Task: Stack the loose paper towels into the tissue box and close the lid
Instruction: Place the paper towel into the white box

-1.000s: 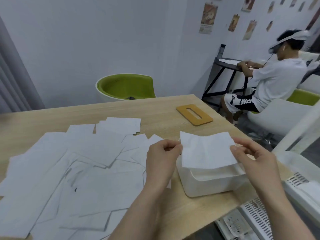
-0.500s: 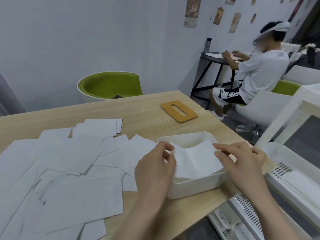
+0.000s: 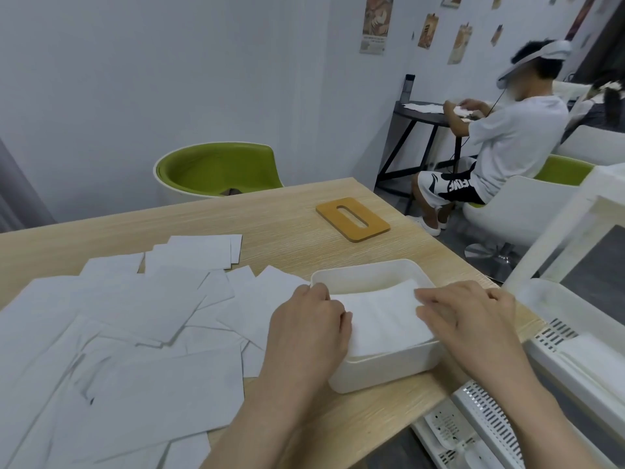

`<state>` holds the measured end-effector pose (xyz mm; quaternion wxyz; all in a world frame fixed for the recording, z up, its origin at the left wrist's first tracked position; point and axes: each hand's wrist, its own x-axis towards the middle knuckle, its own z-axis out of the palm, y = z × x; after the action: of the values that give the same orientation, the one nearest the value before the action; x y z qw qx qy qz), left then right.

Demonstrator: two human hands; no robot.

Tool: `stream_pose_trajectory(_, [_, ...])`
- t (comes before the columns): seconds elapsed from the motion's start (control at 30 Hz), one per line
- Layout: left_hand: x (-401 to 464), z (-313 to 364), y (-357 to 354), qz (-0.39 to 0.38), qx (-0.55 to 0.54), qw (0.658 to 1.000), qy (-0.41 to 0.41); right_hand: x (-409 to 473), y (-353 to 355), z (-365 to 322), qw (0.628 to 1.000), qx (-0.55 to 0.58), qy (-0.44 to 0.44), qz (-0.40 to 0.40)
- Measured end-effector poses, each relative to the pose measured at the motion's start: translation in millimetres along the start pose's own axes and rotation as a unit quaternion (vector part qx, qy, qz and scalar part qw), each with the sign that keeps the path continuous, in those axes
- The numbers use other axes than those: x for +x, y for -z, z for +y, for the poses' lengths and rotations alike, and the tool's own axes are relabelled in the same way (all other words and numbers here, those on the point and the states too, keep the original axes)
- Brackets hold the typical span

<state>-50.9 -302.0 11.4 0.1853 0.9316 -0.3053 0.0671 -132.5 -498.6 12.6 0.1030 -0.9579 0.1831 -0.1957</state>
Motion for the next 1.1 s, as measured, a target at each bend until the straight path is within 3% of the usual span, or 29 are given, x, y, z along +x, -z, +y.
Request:
stream_pose_trajectory(0.07, [-1, 0, 2, -0.006, 0.017, 1.000, -0.013, -6, -1, -5, 0.999, -0.022, 0.013, 0.020])
stream_pose_trajectory(0.17, [-3, -3, 6, 0.051, 0.034, 0.996, -0.068, -13, -2, -12, 0.997, -0.020, 0.049, 0.051])
stream_pose_trajectory(0.23, [-3, -3, 7, 0.048, 0.042, 0.991, -0.114, -15, -2, -16, 0.998, 0.001, 0.061, 0.007])
stream_pose_trajectory(0.3, [-2, -2, 5, -0.013, 0.039, 0.990, -0.134, -15, -1, -19, 0.997, 0.001, 0.067, -0.049])
stream_pose_trajectory(0.37, [-1, -1, 2, -0.054, 0.049, 0.988, -0.133, -15, -1, -20, 0.995, -0.011, 0.066, -0.068])
stream_pose_trajectory(0.8, [6, -6, 1, -0.108, 0.034, 0.983, -0.145, -12, -4, -21, 0.990, -0.062, 0.062, -0.108])
stream_pose_trajectory(1.1, [-10, -14, 0, -0.055, -0.057, 0.987, -0.137, -16, 2, -36, 0.996, -0.003, 0.048, -0.081])
